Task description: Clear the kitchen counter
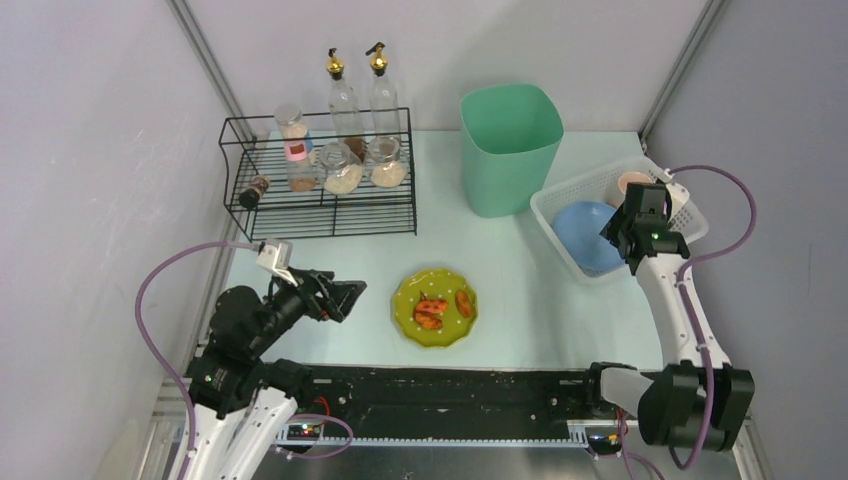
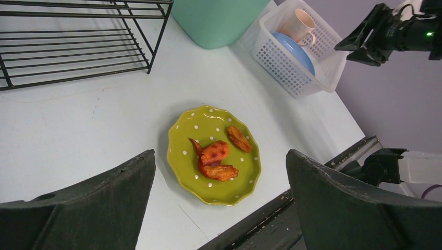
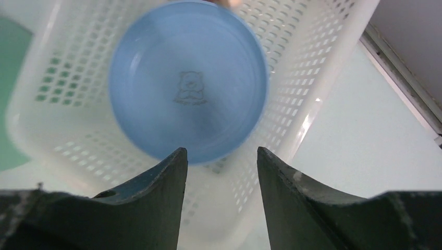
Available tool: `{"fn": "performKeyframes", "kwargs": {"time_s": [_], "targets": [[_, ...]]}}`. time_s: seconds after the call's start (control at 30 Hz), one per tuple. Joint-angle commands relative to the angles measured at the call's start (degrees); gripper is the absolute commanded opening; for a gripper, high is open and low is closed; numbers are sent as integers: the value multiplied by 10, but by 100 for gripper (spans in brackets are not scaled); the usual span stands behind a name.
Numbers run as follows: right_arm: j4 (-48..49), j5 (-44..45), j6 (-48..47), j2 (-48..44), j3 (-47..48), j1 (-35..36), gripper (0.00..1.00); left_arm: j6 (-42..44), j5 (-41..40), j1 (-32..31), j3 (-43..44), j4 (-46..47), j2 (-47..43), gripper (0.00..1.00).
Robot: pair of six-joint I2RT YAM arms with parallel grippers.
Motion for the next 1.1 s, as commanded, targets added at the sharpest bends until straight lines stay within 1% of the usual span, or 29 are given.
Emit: {"fn": "performKeyframes", "kwargs": {"time_s": [0.0,0.03,0.1,0.13,0.23,0.27,0.3,0.33,0.37,0.4,0.43,0.53,0.57,0.73,0.8,0.9,1.07], "targets": [[-30,-3,4,-49,28,41,56,1,6,-2,-2,7,-3,98],[-32,-6,4,-63,34,49,56,0,6,-2,-2,8,-2,98],[-35,-30,1,-85,39,97,57,1,5,-2,-2,8,-1,98],[-35,-40,-2,-91,40,109,56,1,5,-2,-2,8,0,98],[-36,-94,-12,-105,41,177,57,0,3,-1,-2,8,2,98],[-42,-96,-15,-105,40,195,57,0,2,-1,-2,8,3,98],[-45,-88,-16,-103,40,236,57,0,2,-1,-2,8,4,98],[-50,-81,-17,-97,40,257,57,0,1,-1,-2,8,5,98],[-52,-67,-16,-94,40,299,57,-1,1,-1,-2,8,6,98],[-55,-61,-14,-86,39,319,58,-1,2,-1,-2,8,8,98],[-56,-53,-7,-81,38,357,58,0,3,-1,-2,8,11,98],[-38,-60,14,-53,20,414,59,0,6,-1,-2,8,18,98],[-30,-81,23,-47,14,432,58,0,6,-1,-2,8,21,98],[48,-151,63,8,-35,463,56,0,-1,-2,-2,8,27,98],[72,-177,73,26,-51,467,55,-1,-4,-1,-3,7,27,98],[103,-192,80,52,-73,468,54,-1,-8,-2,-2,7,29,98],[155,-253,88,87,-103,470,52,-1,-9,-1,-2,8,32,98]]}}
